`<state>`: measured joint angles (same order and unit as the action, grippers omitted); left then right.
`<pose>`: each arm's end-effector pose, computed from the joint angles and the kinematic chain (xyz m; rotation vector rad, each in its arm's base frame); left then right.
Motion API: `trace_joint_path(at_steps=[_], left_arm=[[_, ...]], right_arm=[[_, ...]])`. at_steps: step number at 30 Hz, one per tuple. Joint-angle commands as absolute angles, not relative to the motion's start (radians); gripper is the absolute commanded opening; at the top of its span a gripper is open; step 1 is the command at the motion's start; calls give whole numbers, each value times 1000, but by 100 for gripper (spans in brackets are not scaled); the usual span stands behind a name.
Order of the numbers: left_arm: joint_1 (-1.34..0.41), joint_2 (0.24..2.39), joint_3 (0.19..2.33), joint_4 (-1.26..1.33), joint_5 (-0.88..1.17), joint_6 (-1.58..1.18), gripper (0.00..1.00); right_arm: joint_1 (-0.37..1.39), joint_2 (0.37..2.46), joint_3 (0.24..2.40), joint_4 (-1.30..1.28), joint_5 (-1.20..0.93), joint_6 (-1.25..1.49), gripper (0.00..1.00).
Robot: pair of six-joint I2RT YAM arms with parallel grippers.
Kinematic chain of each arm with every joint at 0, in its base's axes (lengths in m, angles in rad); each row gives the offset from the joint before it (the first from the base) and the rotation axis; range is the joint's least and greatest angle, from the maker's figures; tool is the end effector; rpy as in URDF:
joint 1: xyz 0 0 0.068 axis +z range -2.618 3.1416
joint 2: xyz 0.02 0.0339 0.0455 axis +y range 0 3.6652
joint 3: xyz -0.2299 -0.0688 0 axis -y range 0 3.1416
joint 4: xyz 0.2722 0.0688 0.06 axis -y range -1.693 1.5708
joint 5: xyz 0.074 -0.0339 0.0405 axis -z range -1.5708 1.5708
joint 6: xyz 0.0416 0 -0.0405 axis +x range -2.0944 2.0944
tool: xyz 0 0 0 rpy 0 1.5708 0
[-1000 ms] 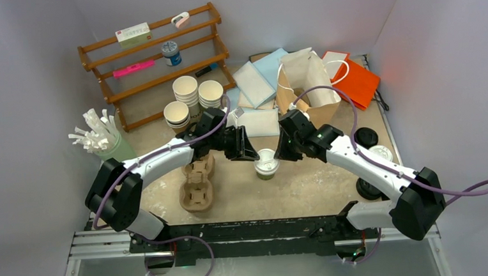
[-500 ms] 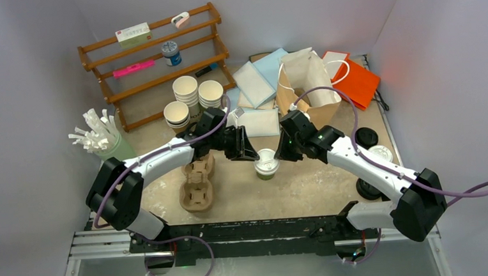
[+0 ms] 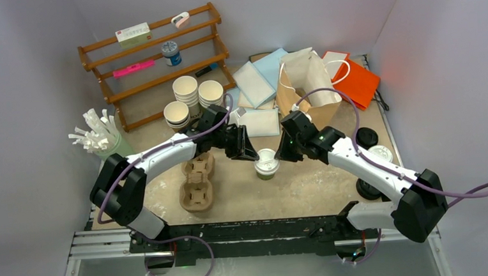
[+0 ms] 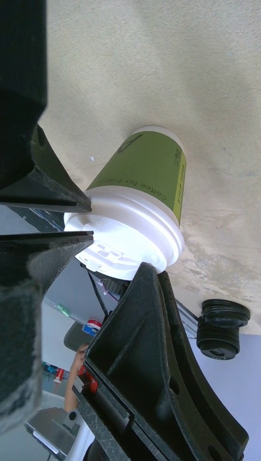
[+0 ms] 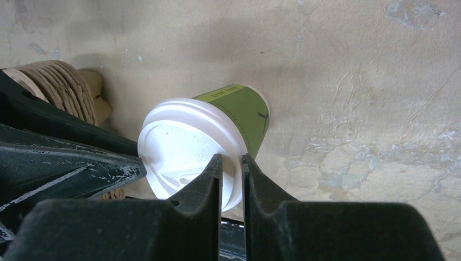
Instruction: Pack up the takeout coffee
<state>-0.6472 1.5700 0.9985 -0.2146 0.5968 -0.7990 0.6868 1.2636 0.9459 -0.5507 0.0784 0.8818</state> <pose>0.2714 -0.2344 0.1699 0.1338 2.6373 -1.3214 0.2359 0.1892 0.2165 0.2824 2.5138 0.5843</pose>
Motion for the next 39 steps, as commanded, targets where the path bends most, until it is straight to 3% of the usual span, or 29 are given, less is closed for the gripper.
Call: trace_joint_path(at_steps=[1, 11, 21, 39], left_arm=[[-668, 1642, 994, -328, 514, -727, 23], [-672, 1669, 999, -315, 502, -712, 23], [-672, 1722, 1175, -322, 521, -662, 24], [-672, 1706, 1268, -306, 529, -679, 34]], right_arm=[[703, 1337, 871, -630, -23, 911, 13], [706, 1323, 908, -674, -70, 927, 14], [719, 1281, 951, -763, -88, 947, 14], [717, 1212, 1027, -907, 12, 978, 27]])
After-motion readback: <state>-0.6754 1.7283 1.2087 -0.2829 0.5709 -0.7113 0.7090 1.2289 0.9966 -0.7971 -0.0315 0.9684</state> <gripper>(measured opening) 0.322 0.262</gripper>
